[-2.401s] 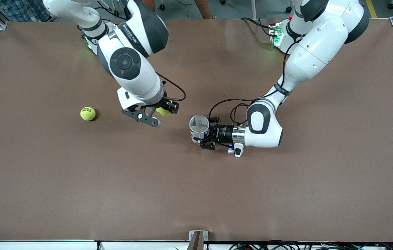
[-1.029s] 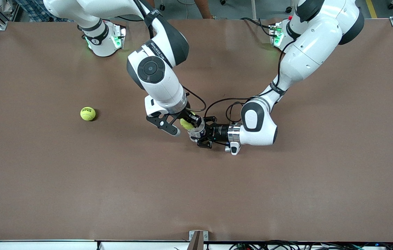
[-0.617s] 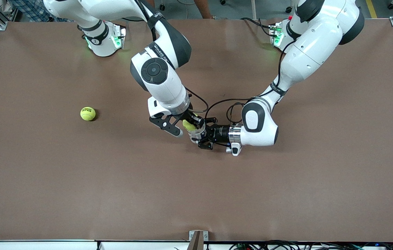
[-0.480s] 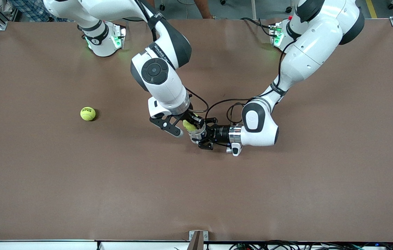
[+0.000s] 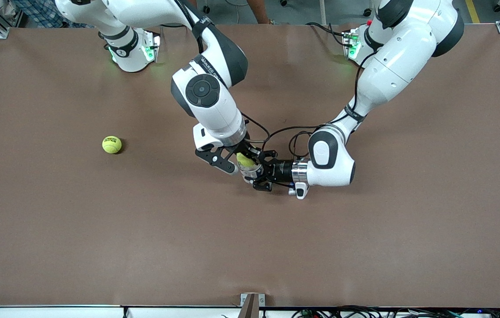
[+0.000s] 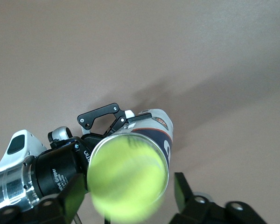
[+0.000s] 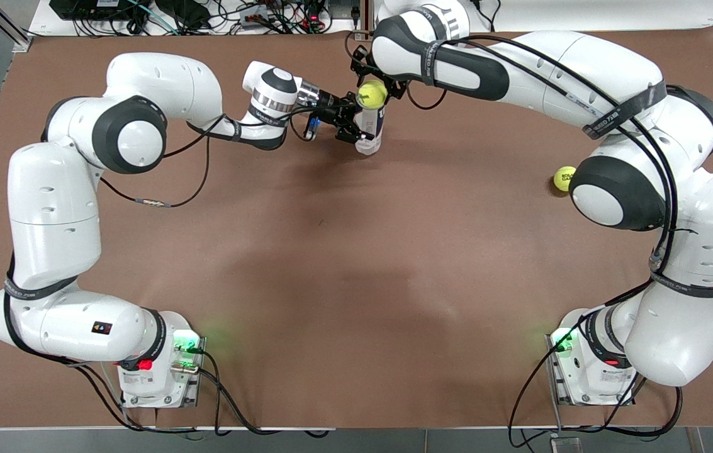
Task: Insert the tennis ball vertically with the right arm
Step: 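Lower the ball into the can and open the right gripper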
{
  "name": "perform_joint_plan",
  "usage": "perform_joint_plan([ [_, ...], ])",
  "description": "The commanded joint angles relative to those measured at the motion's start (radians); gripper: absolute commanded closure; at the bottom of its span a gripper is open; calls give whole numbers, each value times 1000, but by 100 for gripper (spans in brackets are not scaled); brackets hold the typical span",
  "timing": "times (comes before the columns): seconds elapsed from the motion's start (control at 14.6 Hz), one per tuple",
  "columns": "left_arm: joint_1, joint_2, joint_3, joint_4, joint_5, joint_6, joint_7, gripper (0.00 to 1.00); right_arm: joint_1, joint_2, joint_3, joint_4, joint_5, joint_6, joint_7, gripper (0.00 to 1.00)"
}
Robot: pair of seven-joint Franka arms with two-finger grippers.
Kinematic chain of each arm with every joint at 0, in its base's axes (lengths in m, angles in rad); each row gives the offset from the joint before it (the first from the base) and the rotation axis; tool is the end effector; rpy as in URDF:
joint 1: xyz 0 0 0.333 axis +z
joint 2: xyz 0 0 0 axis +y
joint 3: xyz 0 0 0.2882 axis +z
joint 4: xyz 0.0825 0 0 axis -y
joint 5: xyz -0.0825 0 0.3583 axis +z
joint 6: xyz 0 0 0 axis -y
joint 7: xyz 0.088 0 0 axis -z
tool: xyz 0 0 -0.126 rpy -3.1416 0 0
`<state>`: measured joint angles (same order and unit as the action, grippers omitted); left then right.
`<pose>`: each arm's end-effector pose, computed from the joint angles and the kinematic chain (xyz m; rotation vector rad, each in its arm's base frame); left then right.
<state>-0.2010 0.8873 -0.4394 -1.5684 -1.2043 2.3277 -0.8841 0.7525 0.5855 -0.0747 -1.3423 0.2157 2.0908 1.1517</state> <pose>0.5420 -0.3939 0.1556 1.6978 1.3817 -1.0698 0.5301 0.4580 0.3714 -2.8068 0.7919 0.0335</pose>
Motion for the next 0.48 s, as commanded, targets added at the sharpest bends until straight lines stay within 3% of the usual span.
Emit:
perform_joint_plan([
  [0.0,-3,-7,1,5,-14,7,-9,38,7,11,-8,29,16,-1,5,0],
  [0.21,-3,-7,1,5,-12,7,-9,38,-7,-6,-13,42,10,-23,-3,0],
  [0.41,-3,-5,2,5,-11,7,-3,32,-57,-58,-17,42,-22,-145,-71,0],
])
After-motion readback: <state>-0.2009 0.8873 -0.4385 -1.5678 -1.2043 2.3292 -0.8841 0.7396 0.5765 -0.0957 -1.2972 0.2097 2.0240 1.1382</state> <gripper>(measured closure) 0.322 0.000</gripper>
